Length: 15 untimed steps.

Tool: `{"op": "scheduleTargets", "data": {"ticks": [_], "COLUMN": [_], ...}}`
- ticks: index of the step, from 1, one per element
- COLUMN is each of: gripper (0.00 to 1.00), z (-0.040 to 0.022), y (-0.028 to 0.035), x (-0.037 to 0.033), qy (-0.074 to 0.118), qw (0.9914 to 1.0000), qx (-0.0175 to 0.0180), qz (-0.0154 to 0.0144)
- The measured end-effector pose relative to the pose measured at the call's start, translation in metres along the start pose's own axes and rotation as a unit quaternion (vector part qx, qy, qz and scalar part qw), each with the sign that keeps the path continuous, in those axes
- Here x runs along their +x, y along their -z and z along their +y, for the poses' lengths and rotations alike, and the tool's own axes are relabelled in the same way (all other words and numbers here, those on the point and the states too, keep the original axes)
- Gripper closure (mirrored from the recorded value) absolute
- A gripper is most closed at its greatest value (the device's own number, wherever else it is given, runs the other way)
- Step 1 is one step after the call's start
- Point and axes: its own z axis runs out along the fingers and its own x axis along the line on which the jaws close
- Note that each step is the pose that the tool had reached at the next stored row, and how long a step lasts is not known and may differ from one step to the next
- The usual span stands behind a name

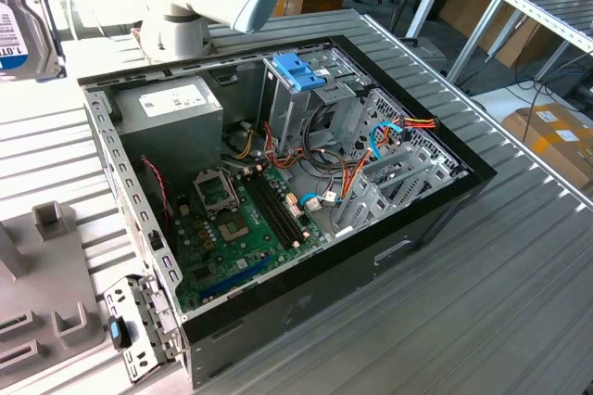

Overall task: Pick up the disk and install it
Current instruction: 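Pick up the disk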

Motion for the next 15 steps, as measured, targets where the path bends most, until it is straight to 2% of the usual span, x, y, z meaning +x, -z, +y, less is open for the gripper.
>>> {"op": "scheduleTargets", "data": {"ticks": [15], "gripper": [0.63], "z": [-0.0118], "y": [0.0006], "x": [-0.0005], "qy": [0.0], "qw": [1.0], "qx": [0.0], "qz": [0.0]}}
